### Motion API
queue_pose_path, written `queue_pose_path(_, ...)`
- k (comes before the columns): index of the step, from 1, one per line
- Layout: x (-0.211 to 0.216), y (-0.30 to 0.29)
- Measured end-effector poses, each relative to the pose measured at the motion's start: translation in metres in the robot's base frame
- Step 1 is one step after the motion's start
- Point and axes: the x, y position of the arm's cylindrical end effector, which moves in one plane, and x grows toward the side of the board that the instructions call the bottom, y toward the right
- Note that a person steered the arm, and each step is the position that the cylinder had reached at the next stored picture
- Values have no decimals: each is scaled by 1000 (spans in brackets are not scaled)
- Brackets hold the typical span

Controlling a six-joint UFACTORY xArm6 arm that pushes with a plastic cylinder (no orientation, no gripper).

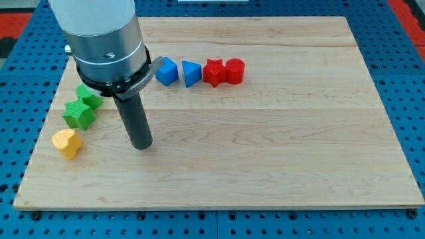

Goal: Move your arm slightly to the right side of the board

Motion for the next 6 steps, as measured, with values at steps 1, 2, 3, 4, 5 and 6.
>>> queue_pose_path(1, 0, 0)
queue_pose_path(2, -1, 0)
queue_pose_path(3, -2, 0)
queue_pose_path(4, -2, 0)
queue_pose_path(5, -2, 5)
queue_pose_path(6, -2, 7)
